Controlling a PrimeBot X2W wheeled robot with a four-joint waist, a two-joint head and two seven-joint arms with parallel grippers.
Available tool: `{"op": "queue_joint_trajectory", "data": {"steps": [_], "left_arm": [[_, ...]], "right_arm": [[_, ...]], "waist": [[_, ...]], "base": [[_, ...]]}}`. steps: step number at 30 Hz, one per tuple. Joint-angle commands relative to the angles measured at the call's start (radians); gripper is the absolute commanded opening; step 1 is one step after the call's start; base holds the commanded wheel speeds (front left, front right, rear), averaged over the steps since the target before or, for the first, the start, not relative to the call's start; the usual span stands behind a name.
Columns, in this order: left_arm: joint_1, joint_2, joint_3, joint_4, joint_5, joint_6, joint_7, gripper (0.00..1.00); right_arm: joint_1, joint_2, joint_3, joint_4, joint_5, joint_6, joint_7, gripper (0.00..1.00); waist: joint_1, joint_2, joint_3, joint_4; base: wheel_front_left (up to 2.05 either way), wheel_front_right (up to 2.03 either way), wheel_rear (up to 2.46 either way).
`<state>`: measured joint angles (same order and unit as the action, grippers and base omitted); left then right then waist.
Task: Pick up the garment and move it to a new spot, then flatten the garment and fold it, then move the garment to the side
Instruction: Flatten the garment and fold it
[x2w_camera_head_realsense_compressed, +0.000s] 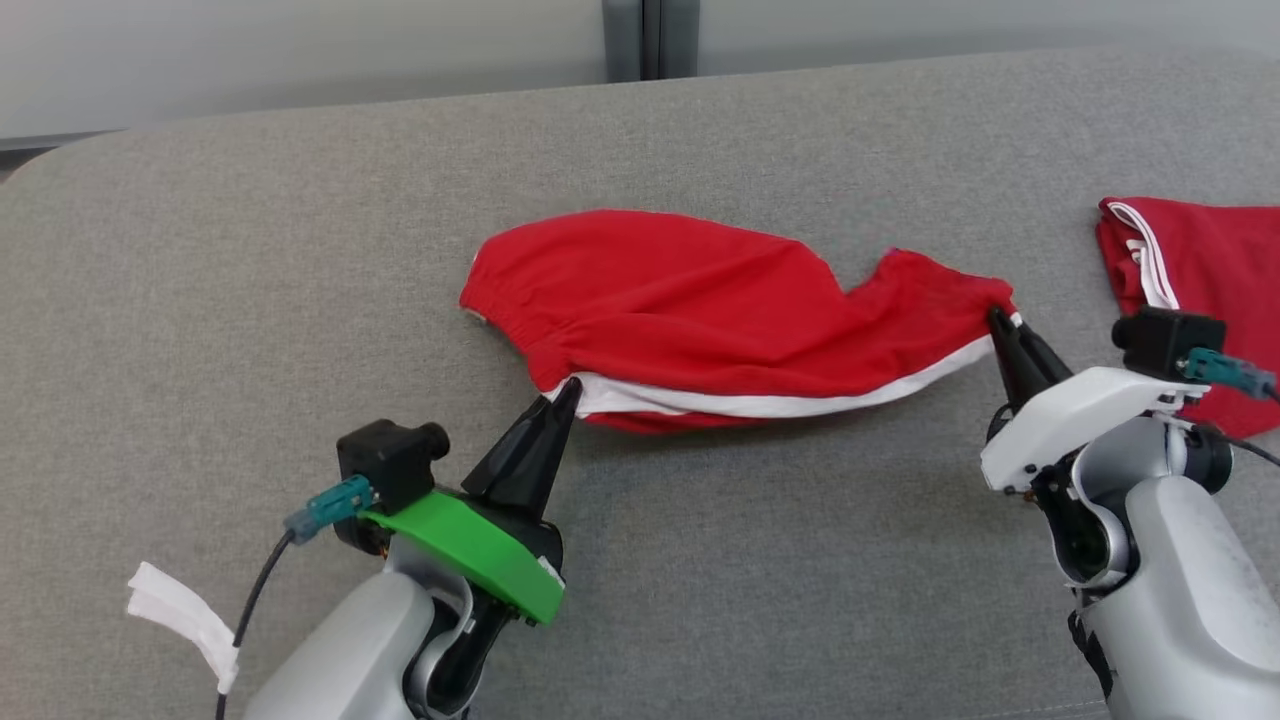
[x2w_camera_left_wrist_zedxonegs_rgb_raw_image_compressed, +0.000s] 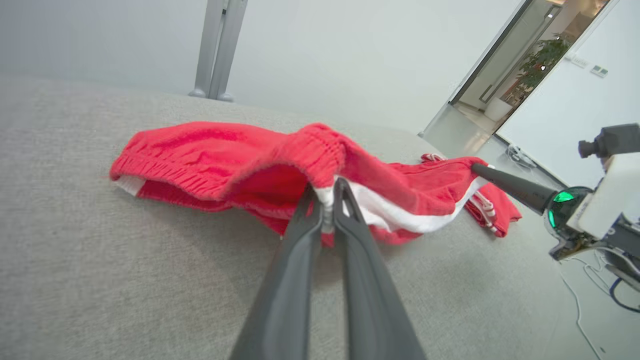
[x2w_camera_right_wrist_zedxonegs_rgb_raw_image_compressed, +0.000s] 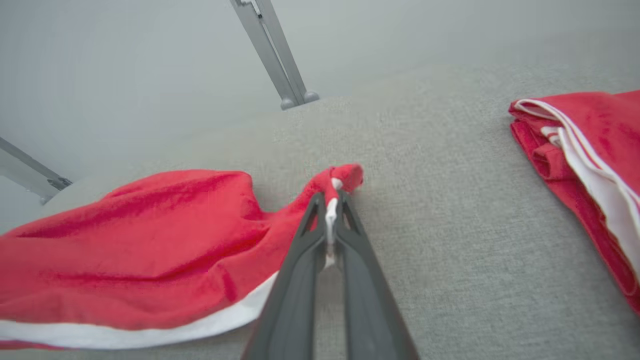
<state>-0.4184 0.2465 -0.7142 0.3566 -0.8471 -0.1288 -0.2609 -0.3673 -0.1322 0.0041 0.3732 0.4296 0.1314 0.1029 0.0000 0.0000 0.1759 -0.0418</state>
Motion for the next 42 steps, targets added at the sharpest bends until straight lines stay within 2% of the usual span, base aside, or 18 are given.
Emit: {"op": "queue_joint_trajectory", "data": {"steps": [1,6,8,12,17,20,21,24,28,31,37,40,42], "left_arm": [[0.013,0.017,-0.001,-0.036,-0.023,-0.003,0.003,0.0],[-0.016,0.085,0.007,-0.277,-0.13,-0.003,0.077,0.0],[-0.047,0.092,0.026,-0.353,-0.192,-0.003,0.114,0.0],[-0.159,0.134,0.06,-0.387,-0.241,-0.003,0.203,0.0],[-0.366,0.145,0.148,-0.29,-0.325,-0.002,0.29,0.0],[-0.502,0.162,0.191,-0.193,-0.324,0.006,0.321,0.0],[-0.565,0.168,0.205,-0.153,-0.303,0.009,0.317,0.0],[-0.689,0.158,0.237,-0.063,-0.248,0.015,0.254,0.0],[-0.827,0.128,0.281,0.036,-0.148,0.034,0.082,0.0],[-0.898,0.078,0.303,0.081,-0.091,0.043,0.013,0.0],[-0.844,-0.02,0.32,0.115,-0.041,0.01,-0.005,0.0],[-0.761,-0.046,0.273,0.129,-0.005,0.001,-0.003,0.0],[-0.695,-0.043,0.213,0.144,0.034,-0.002,-0.004,0.0]], "right_arm": [[0.02,-0.006,-0.008,-0.042,0.017,-0.002,0.007,0.0],[0.066,0.016,-0.073,-0.322,0.118,-0.001,0.071,0.0],[0.049,0.029,-0.104,-0.398,0.144,-0.001,0.11,0.0],[-0.059,0.052,-0.132,-0.45,0.142,-0.001,0.176,0.0],[-0.319,0.074,-0.116,-0.323,0.172,-0.001,0.195,0.0],[-0.5,0.078,-0.104,-0.189,0.163,-0.001,0.143,0.0],[-0.589,0.078,-0.111,-0.126,0.154,-0.001,0.091,0.0],[-0.763,0.08,-0.119,-0.005,0.113,-0.001,-0.059,0.0],[-0.946,0.079,-0.102,0.107,0.064,-0.002,-0.27,0.0],[-1.04,0.076,-0.092,0.145,0.007,-0.002,-0.35,0.0],[-1.016,0.062,-0.042,0.173,-0.029,-0.002,-0.368,0.0],[-0.921,0.033,0.014,0.19,-0.004,-0.002,-0.359,0.0],[-0.836,0.008,0.059,0.195,0.027,-0.002,-0.333,0.0]], "waist": [[0.0,0.0,-0.01,0.0],[0.0,0.0,0.0,0.004],[0.0,0.0,0.022,0.002],[0.0,0.0,0.09,-0.016],[0.0,0.0,0.221,-0.064],[0.0,0.0,0.292,-0.097],[0.0,0.0,0.318,-0.11],[0.0,0.0,0.359,-0.124],[0.0,0.0,0.379,-0.129],[0.0,0.0,0.381,-0.123],[0.0,0.0,0.397,-0.096],[0.0,0.0,0.406,-0.08],[0.0,0.0,0.4,-0.068]], "base": [[0.0,0.0,0.0],[0.0,0.0,0.0],[0.0,0.0,0.0],[0.0,0.0,0.0],[0.0,0.0,0.0],[0.0,0.0,0.0],[0.0,0.0,0.0],[0.0,0.0,0.0],[0.0,0.0,0.0],[0.0,0.0,0.0],[0.0,0.0,0.0],[0.0,0.0,0.0],[0.0,0.0,0.0]]}}
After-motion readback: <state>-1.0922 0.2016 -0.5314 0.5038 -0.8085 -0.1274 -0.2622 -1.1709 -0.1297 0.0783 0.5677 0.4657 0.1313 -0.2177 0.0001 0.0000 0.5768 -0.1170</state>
